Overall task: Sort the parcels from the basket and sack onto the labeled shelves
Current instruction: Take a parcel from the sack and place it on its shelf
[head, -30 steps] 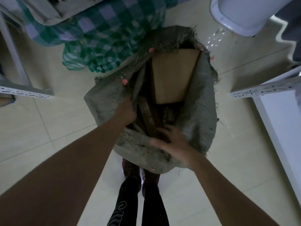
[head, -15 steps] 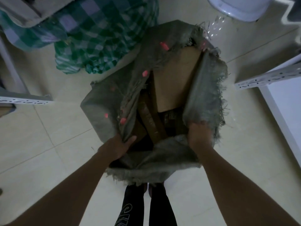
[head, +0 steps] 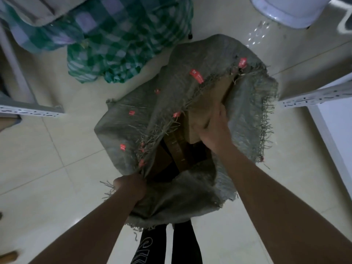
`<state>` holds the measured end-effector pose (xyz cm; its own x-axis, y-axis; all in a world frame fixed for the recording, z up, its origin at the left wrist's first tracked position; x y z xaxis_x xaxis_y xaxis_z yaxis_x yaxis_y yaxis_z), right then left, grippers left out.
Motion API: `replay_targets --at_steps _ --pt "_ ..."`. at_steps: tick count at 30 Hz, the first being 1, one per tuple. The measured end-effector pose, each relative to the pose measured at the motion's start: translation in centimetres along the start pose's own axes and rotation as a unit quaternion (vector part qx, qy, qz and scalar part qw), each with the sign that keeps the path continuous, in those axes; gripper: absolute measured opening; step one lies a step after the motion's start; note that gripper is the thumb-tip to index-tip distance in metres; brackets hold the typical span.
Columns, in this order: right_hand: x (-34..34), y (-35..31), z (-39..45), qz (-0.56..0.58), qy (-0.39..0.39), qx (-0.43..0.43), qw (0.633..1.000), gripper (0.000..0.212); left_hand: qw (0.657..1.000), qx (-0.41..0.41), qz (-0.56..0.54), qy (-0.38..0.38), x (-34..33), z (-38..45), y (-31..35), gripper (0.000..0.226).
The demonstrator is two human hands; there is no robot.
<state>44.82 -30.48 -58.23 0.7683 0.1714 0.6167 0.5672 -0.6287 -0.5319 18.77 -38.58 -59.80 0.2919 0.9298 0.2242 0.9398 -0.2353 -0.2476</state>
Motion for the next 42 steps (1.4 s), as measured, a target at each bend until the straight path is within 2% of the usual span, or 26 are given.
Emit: replay_targets --at_steps 2,3,5,6,7,8,9,10,13,15,18,19,21,23,24,26,28,29,31,34,35,37,40,42 --pt "-2.8 -1.9 1.0 0.123 -0.119 -0.053 0.984 0.109 1.0 -0.005 0.004 0.001 0.2 -0.1 0.5 0.041" --pt "-3.7 -3.0 1.4 0.125 -0.143 -0.026 0.981 0.113 1.0 -0.013 0.011 0.004 0.3 -0.3 0.8 0.04" --pt "-5.5 -5.0 1.8 0.029 -0.177 0.065 0.982 0.115 0.999 -0.031 0.025 0.008 0.3 -0.5 0.9 0.038" --pt "-6.3 -5.5 1.9 -0.075 -0.185 0.104 0.974 0.111 0.999 -0.04 0.026 0.012 0.4 -0.5 0.8 0.037" --pt "-6.8 -5.8 2.1 -0.214 -0.169 0.134 0.953 0.102 0.998 -0.049 0.024 0.015 0.4 -0.5 0.6 0.038" --pt "-6.7 -6.4 2.3 -0.345 -0.114 0.172 0.916 0.09 0.998 -0.058 0.019 0.018 0.5 -0.4 0.3 0.04" --pt "-6.5 -7.1 2.5 -0.428 -0.06 0.206 0.878 0.079 0.997 -0.072 0.016 0.019 0.5 -0.4 0.2 0.042" --pt "-6.3 -7.6 2.8 -0.461 -0.025 0.229 0.857 0.073 0.996 -0.088 0.016 0.016 0.5 -0.3 0.1 0.043" --pt "-5.5 -9.0 3.8 -0.426 0.084 0.306 0.847 0.076 0.99 -0.14 0.016 -0.007 0.7 -0.2 0.0 0.041" --pt "-5.6 -9.9 3.6 -0.425 0.135 0.351 0.824 0.058 0.985 -0.17 0.023 -0.014 1.1 -0.3 0.0 0.039" --pt "-5.7 -10.7 3.4 -0.477 0.08 0.347 0.803 0.043 0.983 -0.175 0.056 -0.017 1.8 -0.3 -0.7 0.042" --pt "-6.0 -10.6 3.5 -0.484 0.052 0.345 0.802 0.038 0.986 -0.149 0.073 -0.014 2.2 -0.3 -1.4 0.045" --pt "-6.4 -10.0 3.6 -0.461 -0.032 0.331 0.823 0.031 0.994 -0.066 0.077 0.026 3.6 -0.3 -3.1 0.056" --pt "-6.1 -10.5 2.9 -0.355 -0.064 0.316 0.878 0.04 0.991 -0.017 -0.009 0.135 6.0 -0.9 -3.9 0.074" --pt "-5.5 -11.2 2.4 -0.298 -0.061 0.294 0.906 0.041 0.974 -0.029 -0.081 0.211 7.5 -1.3 -3.6 0.087" --pt "-5.0 -12.7 2.0 -0.217 -0.07 0.234 0.945 0.039 0.91 -0.105 -0.228 0.33 10.6 -2.7 -2.4 0.11" --pt "-5.7 -13.9 1.2 -0.129 -0.148 0.174 0.965 0.03 0.839 -0.178 -0.322 0.4 13.7 -4.0 -1.1 0.123" --pt "-6.0 -14.5 0.7 -0.068 -0.183 0.147 0.97 0.027 0.816 -0.201 -0.344 0.418 15.0 -4.2 -0.8 0.125" --pt "-5.8 -14.6 0.1 0.059 -0.231 0.084 0.968 0.024 0.8 -0.253 -0.365 0.403 16.9 -3.6 -0.2 0.114" --pt "-3.9 -12.9 -0.6 0.244 -0.268 0.012 0.932 0.021 0.773 -0.366 -0.408 0.32 18.2 -2.7 0.3 0.064" --pt "-3.0 -12.5 -1.0 0.258 -0.262 0.033 0.929 0.021 0.769 -0.381 -0.405 0.315 18.5 -2.7 0.3 0.049" --pt "-1.2 -12.2 -2.2 0.192 -0.212 0.14 0.948 0.03 0.759 -0.395 -0.405 0.322 19.2 -3.0 0.8 0.035" --pt "0.0 -12.1 -3.5 0.11 -0.122 0.265 0.95 0.049 0.734 -0.431 -0.421 0.314 21.0 -4.3 2.3 0.034" --pt "0.8 -11.9 -3.6 0.082 -0.04 0.312 0.946 0.06 0.74 -0.426 -0.405 0.327 22.1 -5.3 2.7 0.038"
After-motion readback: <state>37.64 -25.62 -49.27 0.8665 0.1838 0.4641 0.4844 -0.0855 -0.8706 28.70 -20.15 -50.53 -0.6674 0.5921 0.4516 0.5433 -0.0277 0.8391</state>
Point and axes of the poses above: each hand's wrist, its own z-axis towards the middle knuckle, its own x-axis out of the back of the hand, y = z × x, the point moved 6 cm from there along z, towards the middle knuckle, and after that the axes turned 3 degrees about -z, right-handed, at the moved point
